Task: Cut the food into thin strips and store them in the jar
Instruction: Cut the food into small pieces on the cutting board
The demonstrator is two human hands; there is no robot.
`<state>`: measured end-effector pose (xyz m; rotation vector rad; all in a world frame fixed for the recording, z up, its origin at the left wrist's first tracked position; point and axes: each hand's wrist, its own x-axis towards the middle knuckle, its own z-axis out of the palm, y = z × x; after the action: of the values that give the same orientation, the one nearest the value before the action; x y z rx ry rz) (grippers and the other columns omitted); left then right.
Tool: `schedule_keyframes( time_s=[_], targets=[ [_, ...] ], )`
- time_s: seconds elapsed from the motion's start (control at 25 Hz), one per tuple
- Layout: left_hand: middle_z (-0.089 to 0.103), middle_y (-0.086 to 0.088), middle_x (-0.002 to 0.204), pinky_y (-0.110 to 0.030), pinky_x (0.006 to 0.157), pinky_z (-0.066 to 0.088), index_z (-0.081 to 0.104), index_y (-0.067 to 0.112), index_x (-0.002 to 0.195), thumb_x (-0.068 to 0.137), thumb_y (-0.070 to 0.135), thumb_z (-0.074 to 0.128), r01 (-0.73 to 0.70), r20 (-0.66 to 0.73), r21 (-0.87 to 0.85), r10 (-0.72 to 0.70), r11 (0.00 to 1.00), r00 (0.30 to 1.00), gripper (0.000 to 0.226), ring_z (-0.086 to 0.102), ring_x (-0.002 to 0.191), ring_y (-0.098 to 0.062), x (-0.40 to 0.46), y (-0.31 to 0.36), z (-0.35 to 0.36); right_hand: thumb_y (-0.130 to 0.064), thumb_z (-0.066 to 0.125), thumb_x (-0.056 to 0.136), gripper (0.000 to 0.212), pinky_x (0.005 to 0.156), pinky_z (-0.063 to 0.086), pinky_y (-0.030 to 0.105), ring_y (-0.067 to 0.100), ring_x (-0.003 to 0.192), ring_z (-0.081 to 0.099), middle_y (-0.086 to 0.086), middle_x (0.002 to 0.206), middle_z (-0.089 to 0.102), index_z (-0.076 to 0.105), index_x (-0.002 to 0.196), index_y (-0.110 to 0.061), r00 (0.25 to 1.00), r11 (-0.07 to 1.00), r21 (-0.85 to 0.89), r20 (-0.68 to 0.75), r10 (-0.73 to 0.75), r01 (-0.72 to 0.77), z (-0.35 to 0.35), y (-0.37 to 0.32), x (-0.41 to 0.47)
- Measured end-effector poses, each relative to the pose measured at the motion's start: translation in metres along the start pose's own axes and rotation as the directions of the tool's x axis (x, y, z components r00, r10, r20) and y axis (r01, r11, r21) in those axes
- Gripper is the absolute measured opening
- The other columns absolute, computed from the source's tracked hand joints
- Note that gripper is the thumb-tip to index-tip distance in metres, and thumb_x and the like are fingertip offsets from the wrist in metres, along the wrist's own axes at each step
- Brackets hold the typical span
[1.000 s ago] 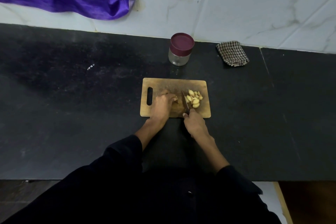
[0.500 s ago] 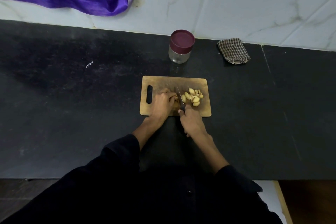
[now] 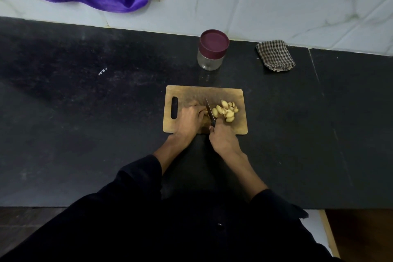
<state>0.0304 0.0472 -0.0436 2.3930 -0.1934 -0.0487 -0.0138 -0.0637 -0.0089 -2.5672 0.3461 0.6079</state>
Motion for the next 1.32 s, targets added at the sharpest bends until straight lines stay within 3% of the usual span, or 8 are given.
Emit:
schedule_keyframes(
  time_s=[0.24, 0.44, 0.6, 0.88, 0.96, 1.2, 1.32],
  targets=[
    [0.062, -0.008, 0.106, -0.036, 0.079, 0.052, 0.071, 0.008, 0.103, 0.093, 0.011, 0.055, -0.027, 0.054, 0.016, 0.026, 1.000, 0.998, 0.019, 0.061, 0.091, -0.020, 0.003, -0.001, -0.003, -0.016, 0.046, 0.101, 0.023, 0.073, 0.044, 0.036, 0.028, 0.100, 0.062, 0.013, 0.110, 0.063, 0.047, 0.122, -0.008, 1.000, 0.999, -0.034, -0.010, -0.013, 0.013, -0.003, -0.006, 0.006],
    [0.061, -0.008, 0.108, -0.038, 0.079, 0.053, 0.069, 0.008, 0.107, 0.094, 0.011, 0.054, -0.024, 0.044, 0.022, 0.023, 0.999, 0.999, 0.020, 0.061, 0.094, -0.021, 0.002, -0.002, -0.001, -0.014, 0.047, 0.098, 0.029, 0.081, 0.049, 0.039, 0.031, 0.105, 0.062, 0.015, 0.116, 0.063, 0.047, 0.126, -0.005, 1.000, 0.998, -0.055, -0.002, 0.027, -0.027, -0.001, -0.012, 0.011],
    [0.061, -0.008, 0.107, -0.038, 0.076, 0.054, 0.069, 0.007, 0.107, 0.095, 0.012, 0.053, -0.037, 0.043, 0.030, 0.036, 0.999, 0.998, 0.020, 0.062, 0.090, -0.021, 0.001, -0.003, -0.001, -0.014, 0.047, 0.098, 0.030, 0.075, 0.043, 0.035, 0.031, 0.105, 0.062, 0.015, 0.117, 0.063, 0.047, 0.126, -0.005, 0.999, 0.998, -0.045, 0.012, 0.035, -0.034, -0.002, -0.014, 0.013],
    [0.061, -0.007, 0.110, -0.042, 0.073, 0.053, 0.069, 0.009, 0.106, 0.096, 0.017, 0.052, 0.029, -0.001, 0.099, -0.029, 0.995, 1.000, 0.022, 0.063, 0.089, -0.025, -0.001, 0.004, 0.002, -0.020, 0.042, 0.103, 0.025, 0.078, 0.043, 0.041, 0.035, 0.111, 0.058, 0.018, 0.121, 0.059, 0.044, 0.123, -0.006, 0.995, 0.996, -0.058, 0.060, 0.077, -0.073, 0.008, 0.005, -0.016],
    [0.061, -0.007, 0.108, -0.040, 0.074, 0.052, 0.069, 0.008, 0.106, 0.095, 0.016, 0.053, 0.015, 0.004, 0.096, -0.016, 0.995, 1.000, 0.021, 0.062, 0.091, -0.024, -0.001, 0.002, 0.002, -0.024, 0.041, 0.104, 0.024, 0.077, 0.042, 0.040, 0.034, 0.110, 0.058, 0.018, 0.120, 0.059, 0.046, 0.121, -0.007, 0.993, 0.995, -0.053, 0.072, 0.094, -0.090, 0.010, 0.014, -0.022],
    [0.065, -0.004, 0.106, -0.026, 0.079, 0.050, 0.070, 0.011, 0.110, 0.092, 0.018, 0.060, 0.023, -0.047, -0.023, -0.024, 0.999, 0.999, 0.022, 0.063, 0.093, -0.018, -0.004, -0.004, 0.000, -0.032, 0.042, 0.104, 0.028, 0.093, 0.049, 0.049, 0.033, 0.110, 0.058, 0.014, 0.119, 0.060, 0.053, 0.120, -0.011, 0.992, 0.990, 0.089, 0.071, 0.103, -0.109, -0.001, 0.024, -0.009],
    [0.066, -0.005, 0.109, -0.022, 0.084, 0.048, 0.068, 0.010, 0.113, 0.090, 0.016, 0.062, 0.023, -0.055, -0.051, -0.026, 0.998, 0.998, 0.024, 0.063, 0.096, -0.016, -0.005, -0.006, 0.000, -0.034, 0.042, 0.103, 0.027, 0.088, 0.053, 0.053, 0.031, 0.103, 0.060, 0.011, 0.112, 0.060, 0.052, 0.117, -0.013, 0.994, 0.982, 0.156, 0.050, 0.100, -0.107, -0.007, 0.026, -0.003]
  ],
)
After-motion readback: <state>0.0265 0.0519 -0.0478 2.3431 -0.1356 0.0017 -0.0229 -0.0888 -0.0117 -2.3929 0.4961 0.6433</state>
